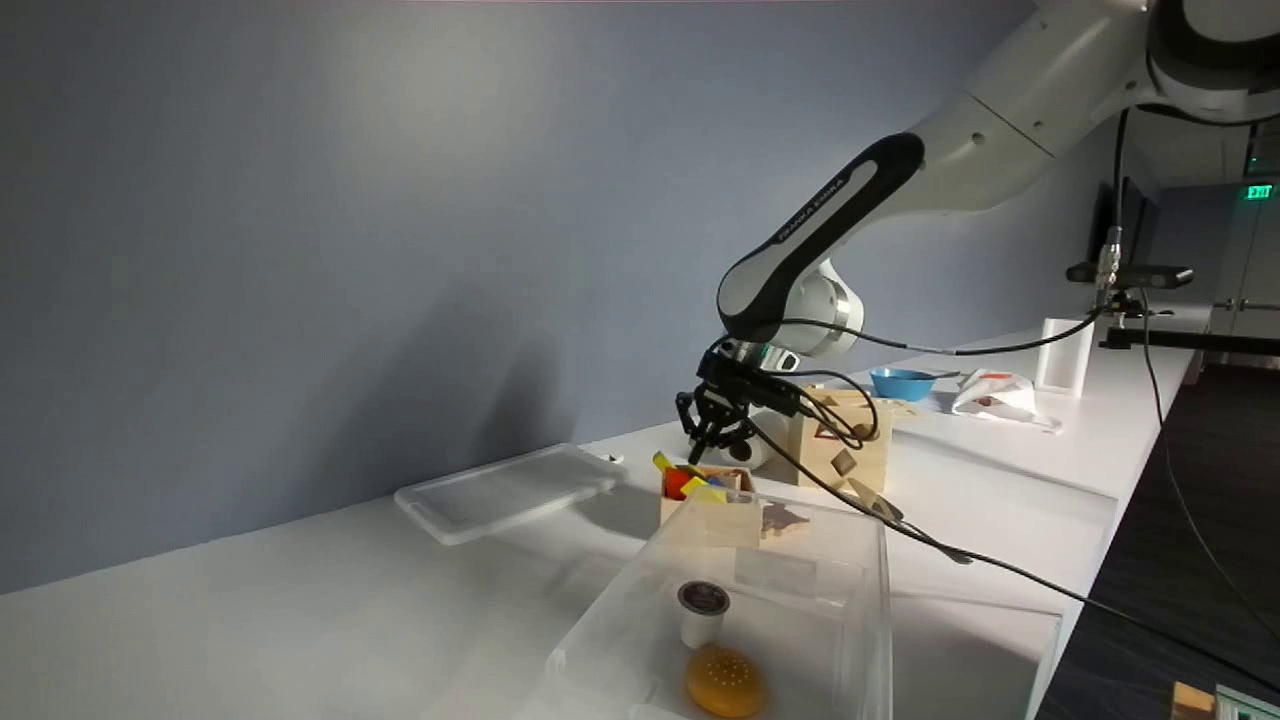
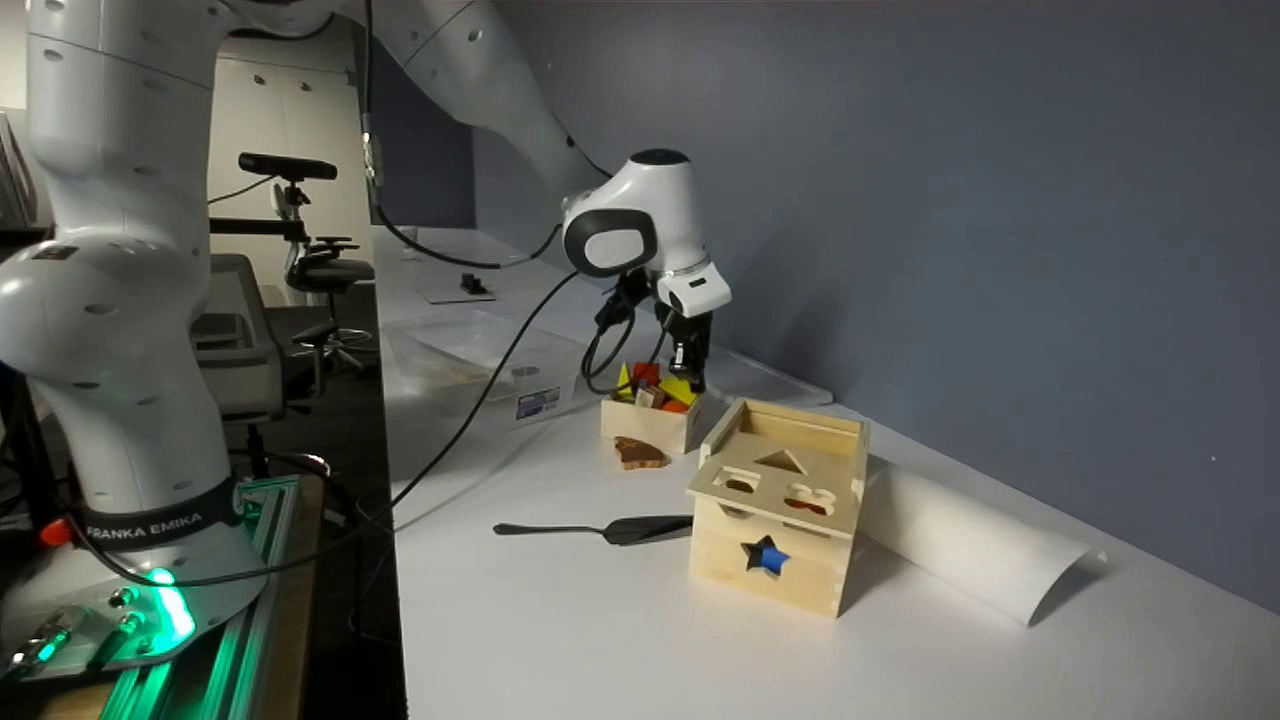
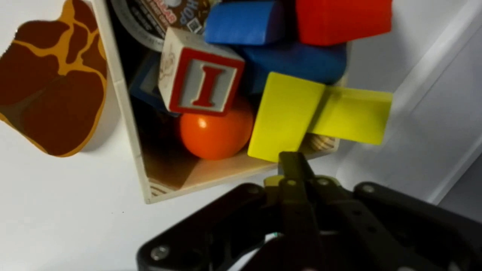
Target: Put the yellow objects inside the wooden box
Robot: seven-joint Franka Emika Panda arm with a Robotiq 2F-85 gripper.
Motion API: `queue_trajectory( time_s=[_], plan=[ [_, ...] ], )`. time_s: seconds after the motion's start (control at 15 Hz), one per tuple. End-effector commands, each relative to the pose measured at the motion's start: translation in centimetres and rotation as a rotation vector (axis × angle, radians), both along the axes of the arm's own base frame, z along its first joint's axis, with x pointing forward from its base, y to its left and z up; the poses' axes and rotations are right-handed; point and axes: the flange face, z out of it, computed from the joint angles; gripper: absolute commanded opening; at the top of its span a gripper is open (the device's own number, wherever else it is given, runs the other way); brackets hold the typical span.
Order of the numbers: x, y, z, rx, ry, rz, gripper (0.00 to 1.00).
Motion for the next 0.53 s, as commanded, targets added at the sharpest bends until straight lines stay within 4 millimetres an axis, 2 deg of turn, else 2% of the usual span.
queue_trajectory(
  time_s=[0.0, 0.13, 0.2, 0.4, 0.47],
  plan=[
    [0.0, -0.1, 0.6, -0.008, 0.017, 0.004, 0.01],
    [-0.2, -0.2, 0.7, -0.025, 0.019, 0.011, 0.02],
    [-0.3, -0.1, 0.8, -0.046, 0.02, 0.024, 0.22],
    [-0.6, -0.2, 1.7, -0.096, 0.019, 0.061, 0.38],
    [-0.7, -0.1, 1.9, -0.1, 0.023, 0.072, 0.46]
  ],
)
